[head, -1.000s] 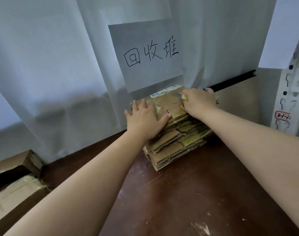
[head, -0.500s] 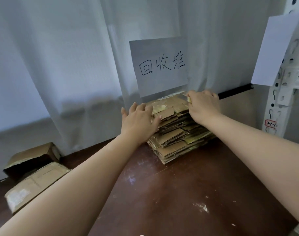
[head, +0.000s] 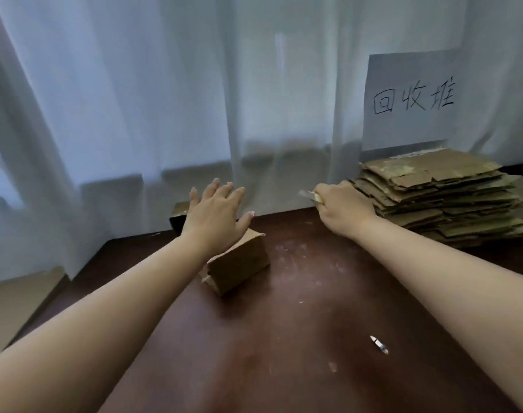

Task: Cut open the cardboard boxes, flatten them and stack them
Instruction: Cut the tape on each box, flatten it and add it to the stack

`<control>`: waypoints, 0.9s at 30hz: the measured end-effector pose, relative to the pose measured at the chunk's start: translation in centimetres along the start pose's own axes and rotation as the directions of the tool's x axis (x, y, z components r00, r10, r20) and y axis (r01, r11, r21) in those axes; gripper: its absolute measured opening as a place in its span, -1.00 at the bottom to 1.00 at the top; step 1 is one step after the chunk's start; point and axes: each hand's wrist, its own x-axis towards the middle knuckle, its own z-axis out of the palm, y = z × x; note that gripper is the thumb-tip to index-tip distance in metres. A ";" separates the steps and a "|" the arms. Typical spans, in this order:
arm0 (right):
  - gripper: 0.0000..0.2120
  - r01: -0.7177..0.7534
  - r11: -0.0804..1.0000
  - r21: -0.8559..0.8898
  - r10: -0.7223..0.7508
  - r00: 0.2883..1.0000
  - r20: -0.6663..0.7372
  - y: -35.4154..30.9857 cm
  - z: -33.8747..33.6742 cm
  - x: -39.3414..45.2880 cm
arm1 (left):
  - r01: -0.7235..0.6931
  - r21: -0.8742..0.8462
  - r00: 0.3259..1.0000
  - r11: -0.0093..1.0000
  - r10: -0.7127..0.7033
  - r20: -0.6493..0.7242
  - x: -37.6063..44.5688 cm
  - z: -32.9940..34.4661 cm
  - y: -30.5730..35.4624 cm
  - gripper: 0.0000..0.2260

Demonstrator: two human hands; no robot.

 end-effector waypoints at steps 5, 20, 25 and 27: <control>-0.76 0.012 0.997 0.074 -0.019 0.995 0.102 -5.3 3.8 0.7 | 0.111 -0.022 0.994 0.994 -0.110 0.025 -4.4 1.2 -6.7 -0.47; -0.68 -0.147 0.930 0.338 0.080 0.976 0.205 -9.4 9.7 1.2 | 0.294 -0.526 0.950 0.798 -0.185 0.250 -7.7 6.0 -8.1 -0.02; -0.61 -0.238 0.864 0.443 0.144 0.961 0.236 -8.5 9.6 0.0 | 0.337 -0.651 0.941 0.681 -0.267 0.208 -6.9 7.5 -7.4 -0.56; -0.61 -0.262 0.849 0.459 0.158 0.954 0.254 -8.0 9.0 -0.8 | 0.304 -0.704 0.951 0.641 -0.242 0.191 -6.9 7.4 -6.9 -0.60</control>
